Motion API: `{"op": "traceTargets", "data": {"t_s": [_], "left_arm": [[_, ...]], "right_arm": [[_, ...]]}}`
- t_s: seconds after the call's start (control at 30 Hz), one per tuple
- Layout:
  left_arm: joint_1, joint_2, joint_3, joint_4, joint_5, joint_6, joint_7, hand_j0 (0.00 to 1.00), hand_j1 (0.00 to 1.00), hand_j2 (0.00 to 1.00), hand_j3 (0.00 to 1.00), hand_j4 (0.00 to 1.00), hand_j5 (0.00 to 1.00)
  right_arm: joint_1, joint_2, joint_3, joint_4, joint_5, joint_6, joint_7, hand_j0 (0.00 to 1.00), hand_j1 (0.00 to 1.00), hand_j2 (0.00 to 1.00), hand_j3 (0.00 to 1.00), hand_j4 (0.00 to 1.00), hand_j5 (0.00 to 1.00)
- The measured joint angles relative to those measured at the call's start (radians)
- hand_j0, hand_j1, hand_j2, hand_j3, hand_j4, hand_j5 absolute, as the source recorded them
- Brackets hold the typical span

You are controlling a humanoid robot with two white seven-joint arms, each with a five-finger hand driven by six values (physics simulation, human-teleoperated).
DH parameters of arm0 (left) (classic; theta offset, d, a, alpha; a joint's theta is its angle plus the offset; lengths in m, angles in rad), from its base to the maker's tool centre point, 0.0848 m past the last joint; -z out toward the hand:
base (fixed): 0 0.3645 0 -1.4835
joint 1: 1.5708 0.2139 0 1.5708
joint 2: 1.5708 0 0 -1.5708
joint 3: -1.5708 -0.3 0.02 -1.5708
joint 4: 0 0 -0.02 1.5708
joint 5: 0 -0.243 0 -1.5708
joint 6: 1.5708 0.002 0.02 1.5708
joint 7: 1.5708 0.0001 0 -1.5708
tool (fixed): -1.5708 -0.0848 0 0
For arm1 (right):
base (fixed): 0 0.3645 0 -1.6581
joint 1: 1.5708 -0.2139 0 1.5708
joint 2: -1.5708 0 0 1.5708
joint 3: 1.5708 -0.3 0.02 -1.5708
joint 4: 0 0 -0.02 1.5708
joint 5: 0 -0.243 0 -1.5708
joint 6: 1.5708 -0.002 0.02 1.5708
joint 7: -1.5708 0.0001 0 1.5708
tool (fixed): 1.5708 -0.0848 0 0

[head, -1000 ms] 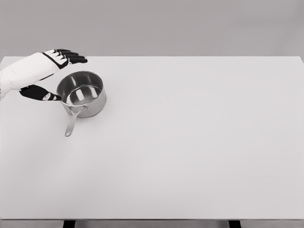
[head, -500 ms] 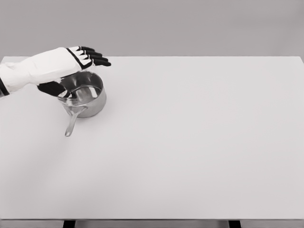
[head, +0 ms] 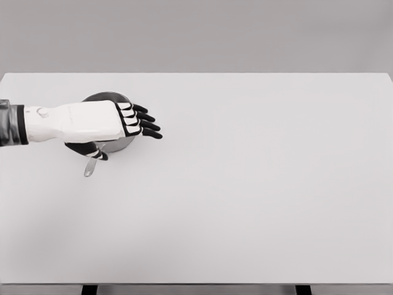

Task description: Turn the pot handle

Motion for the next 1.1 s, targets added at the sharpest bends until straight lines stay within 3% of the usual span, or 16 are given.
{"op": "traceTargets", "data": {"t_s": [0.8, 0.97, 1.1], "left_arm": [[-0.002, 0.098, -0.055, 0.001, -0.005, -0.001, 0.000, 1.00, 1.00, 1.00, 1.00, 1.00, 1.00], [-0.025, 0.095, -0.054, 0.007, -0.002, -0.001, 0.000, 1.00, 1.00, 1.00, 1.00, 1.00, 1.00], [-0.021, 0.037, -0.054, 0.004, -0.003, -0.001, 0.000, 1.00, 1.00, 1.00, 1.00, 1.00, 1.00]], "right_arm": [[0.000, 0.000, 0.000, 0.000, 0.000, 0.000, 0.000, 1.00, 1.00, 1.00, 1.00, 1.00, 1.00], [0.000, 0.000, 0.000, 0.000, 0.000, 0.000, 0.000, 1.00, 1.00, 1.00, 1.00, 1.00, 1.00], [0.000, 0.000, 0.000, 0.000, 0.000, 0.000, 0.000, 1.00, 1.00, 1.00, 1.00, 1.00, 1.00]]}}
